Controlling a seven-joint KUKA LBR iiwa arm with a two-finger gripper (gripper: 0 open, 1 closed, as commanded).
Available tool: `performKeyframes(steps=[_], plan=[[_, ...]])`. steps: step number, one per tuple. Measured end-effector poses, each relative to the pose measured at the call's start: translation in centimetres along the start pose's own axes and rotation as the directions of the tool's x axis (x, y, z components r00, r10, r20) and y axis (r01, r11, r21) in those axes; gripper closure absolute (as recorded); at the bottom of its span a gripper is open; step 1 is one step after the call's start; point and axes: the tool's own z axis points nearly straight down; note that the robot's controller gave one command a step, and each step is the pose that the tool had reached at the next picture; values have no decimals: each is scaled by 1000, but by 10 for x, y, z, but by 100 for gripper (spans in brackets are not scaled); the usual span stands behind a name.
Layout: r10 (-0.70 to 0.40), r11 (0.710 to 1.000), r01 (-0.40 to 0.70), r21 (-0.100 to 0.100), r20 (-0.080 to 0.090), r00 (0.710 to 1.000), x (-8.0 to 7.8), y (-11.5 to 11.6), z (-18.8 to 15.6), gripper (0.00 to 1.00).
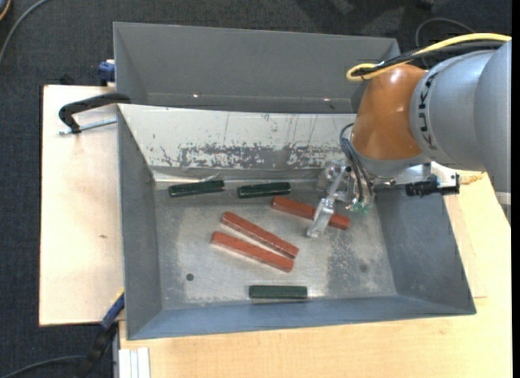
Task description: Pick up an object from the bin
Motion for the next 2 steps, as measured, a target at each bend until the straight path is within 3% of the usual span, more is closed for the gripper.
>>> performKeyframes(steps=[1,2], plan=[[0,1000,0,1,0,1000,0,0,0,100],[-2,1000,2,-2,10,1000,-2,1,-41,100]])
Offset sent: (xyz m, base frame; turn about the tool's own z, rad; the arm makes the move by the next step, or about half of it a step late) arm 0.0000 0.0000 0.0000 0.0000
